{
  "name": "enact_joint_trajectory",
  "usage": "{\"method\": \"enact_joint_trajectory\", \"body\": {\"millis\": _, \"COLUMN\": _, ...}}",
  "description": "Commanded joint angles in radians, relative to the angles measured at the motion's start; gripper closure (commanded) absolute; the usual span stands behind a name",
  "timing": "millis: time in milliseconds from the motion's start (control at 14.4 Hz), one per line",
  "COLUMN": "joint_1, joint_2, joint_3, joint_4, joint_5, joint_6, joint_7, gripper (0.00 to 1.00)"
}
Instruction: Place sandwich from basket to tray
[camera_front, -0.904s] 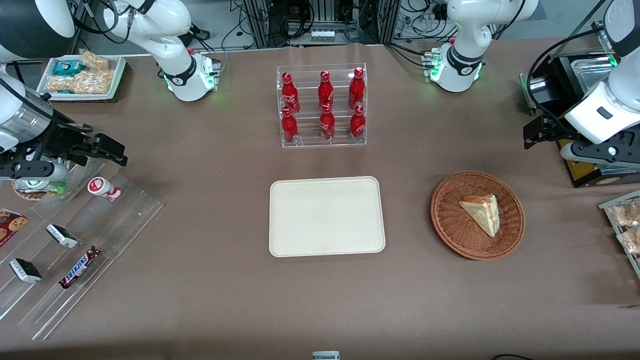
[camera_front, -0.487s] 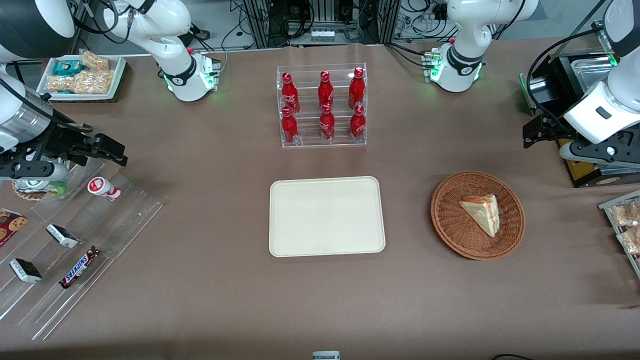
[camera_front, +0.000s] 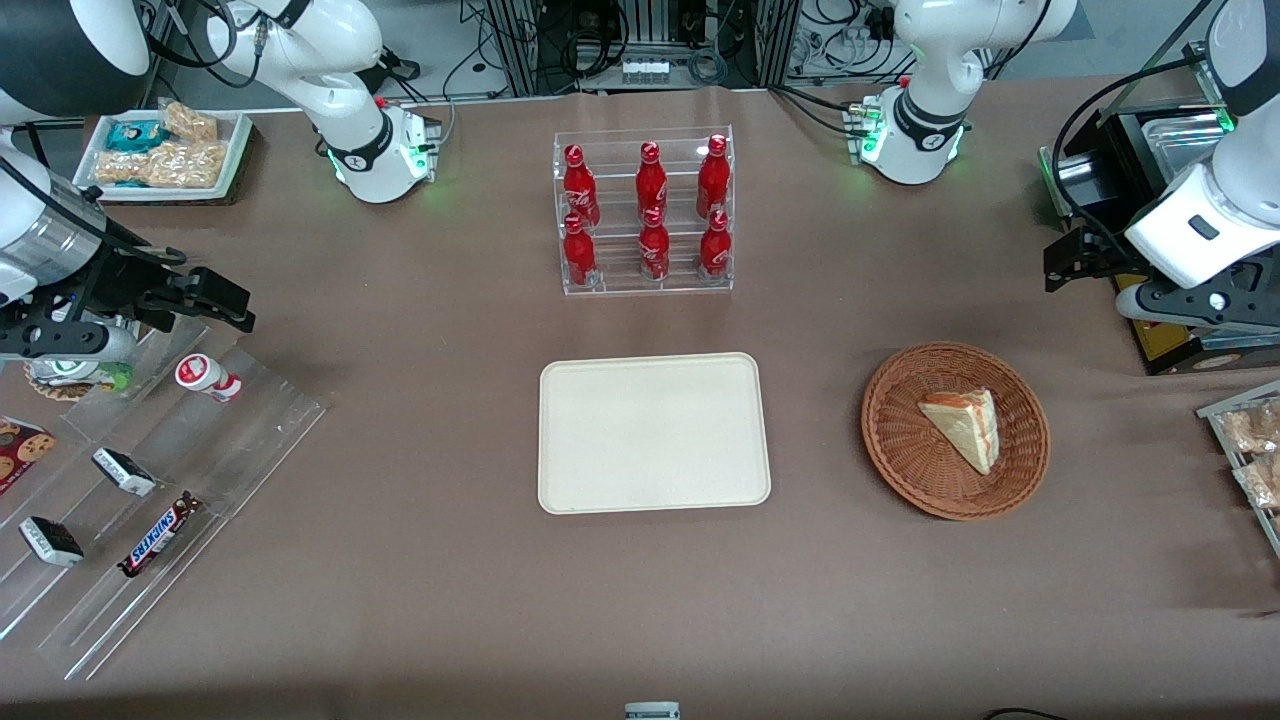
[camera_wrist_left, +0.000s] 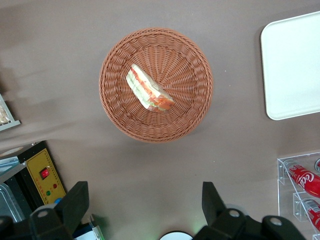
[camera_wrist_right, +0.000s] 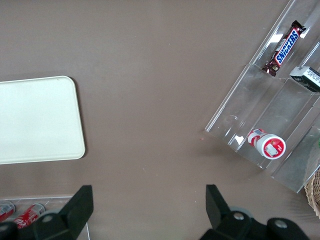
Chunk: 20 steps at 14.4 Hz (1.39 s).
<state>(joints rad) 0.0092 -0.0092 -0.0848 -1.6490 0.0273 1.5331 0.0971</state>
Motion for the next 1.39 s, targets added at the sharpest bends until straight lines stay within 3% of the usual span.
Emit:
{"method": "enact_joint_trajectory", "body": {"millis": 0, "joint_1": 0.003, "joint_2": 0.038, "joint_3": 0.0, "joint_4": -0.018, "joint_5": 0.002, "joint_6": 0.011, "joint_7": -0.02, "gripper": 0.0}}
{"method": "enact_joint_trajectory", "body": {"millis": 417, "joint_1": 0.006, "joint_2": 0.094, "joint_3": 0.002, "joint_4": -0.269, "joint_5": 0.029, "joint_6": 0.376, "joint_7": -0.099, "gripper": 0.0}}
{"method": "enact_joint_trajectory", "body": {"millis": 696, "joint_1": 0.031, "joint_2": 0.176, "joint_3": 0.002, "joint_4": -0.35, "joint_5": 0.029, "joint_6": 0.566, "joint_7": -0.121, "gripper": 0.0}}
{"method": "enact_joint_trajectory", "body": {"millis": 835, "joint_1": 0.037, "joint_2": 0.202, "joint_3": 0.002, "joint_4": -0.374, "joint_5": 0.029, "joint_6": 0.616, "joint_7": -0.248, "gripper": 0.0}}
{"method": "enact_joint_trajectory", "body": {"millis": 1183, "joint_1": 0.028, "joint_2": 0.247, "joint_3": 0.002, "joint_4": -0.433, "joint_5": 0.033, "joint_6": 0.777, "joint_7": -0.834, "gripper": 0.0}}
{"method": "enact_joint_trajectory", "body": {"millis": 1322, "joint_1": 0.026, "joint_2": 0.264, "joint_3": 0.002, "joint_4": -0.457, "joint_5": 0.036, "joint_6": 0.82, "joint_7": -0.96, "gripper": 0.0}}
